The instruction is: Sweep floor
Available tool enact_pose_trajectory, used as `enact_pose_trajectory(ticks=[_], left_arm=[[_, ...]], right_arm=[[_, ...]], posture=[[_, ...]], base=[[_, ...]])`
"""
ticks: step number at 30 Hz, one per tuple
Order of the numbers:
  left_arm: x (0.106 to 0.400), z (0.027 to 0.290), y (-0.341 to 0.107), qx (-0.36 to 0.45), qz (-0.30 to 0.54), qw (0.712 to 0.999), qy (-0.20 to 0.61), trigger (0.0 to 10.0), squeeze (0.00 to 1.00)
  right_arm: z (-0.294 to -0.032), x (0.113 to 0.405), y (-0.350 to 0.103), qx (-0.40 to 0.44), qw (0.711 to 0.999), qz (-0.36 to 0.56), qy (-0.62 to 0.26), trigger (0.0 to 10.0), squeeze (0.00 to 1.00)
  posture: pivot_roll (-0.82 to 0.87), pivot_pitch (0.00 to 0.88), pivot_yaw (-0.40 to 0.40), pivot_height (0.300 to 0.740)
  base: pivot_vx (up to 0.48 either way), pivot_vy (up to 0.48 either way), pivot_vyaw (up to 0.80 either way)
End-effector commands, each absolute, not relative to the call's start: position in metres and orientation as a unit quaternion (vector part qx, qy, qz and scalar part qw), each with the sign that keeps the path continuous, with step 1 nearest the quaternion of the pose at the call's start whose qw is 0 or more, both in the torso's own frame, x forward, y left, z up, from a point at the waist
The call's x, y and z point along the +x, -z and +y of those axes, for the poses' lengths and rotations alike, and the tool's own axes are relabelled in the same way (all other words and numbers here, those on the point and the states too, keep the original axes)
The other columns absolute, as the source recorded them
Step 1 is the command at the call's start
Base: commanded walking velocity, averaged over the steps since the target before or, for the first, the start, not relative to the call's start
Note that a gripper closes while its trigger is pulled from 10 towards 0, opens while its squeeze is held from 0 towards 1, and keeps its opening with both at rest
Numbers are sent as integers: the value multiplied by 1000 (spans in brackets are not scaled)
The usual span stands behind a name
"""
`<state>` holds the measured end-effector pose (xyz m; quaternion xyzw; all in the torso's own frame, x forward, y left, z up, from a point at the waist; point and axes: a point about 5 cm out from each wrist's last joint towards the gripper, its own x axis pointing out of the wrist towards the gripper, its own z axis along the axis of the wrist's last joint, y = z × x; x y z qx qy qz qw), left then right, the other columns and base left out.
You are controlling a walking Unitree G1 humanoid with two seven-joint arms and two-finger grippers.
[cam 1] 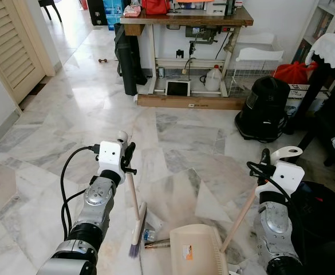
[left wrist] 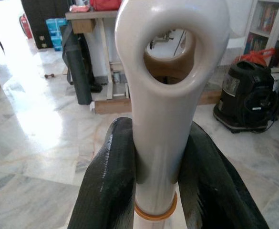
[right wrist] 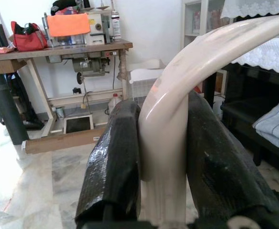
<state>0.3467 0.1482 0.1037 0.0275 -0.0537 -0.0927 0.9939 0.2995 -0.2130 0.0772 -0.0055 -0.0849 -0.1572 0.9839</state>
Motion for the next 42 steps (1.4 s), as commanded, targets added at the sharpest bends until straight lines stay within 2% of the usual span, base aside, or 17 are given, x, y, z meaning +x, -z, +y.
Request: enact_pose_trajectory(ticks=[1,42], left_arm=[[352,149,-120,29,-85,992,92,10000,0],[355,150,-132,25,-111,990,78,10000,0]], right_arm=[[-213,303,-85,-3,982,-102,158,10000,0],[-211,303,-84,-4,983,-99,153,10000,0]], posture=[[62,39,15,740],[66,11,9,740]], base=[[0,0,0],[280,0,0]])
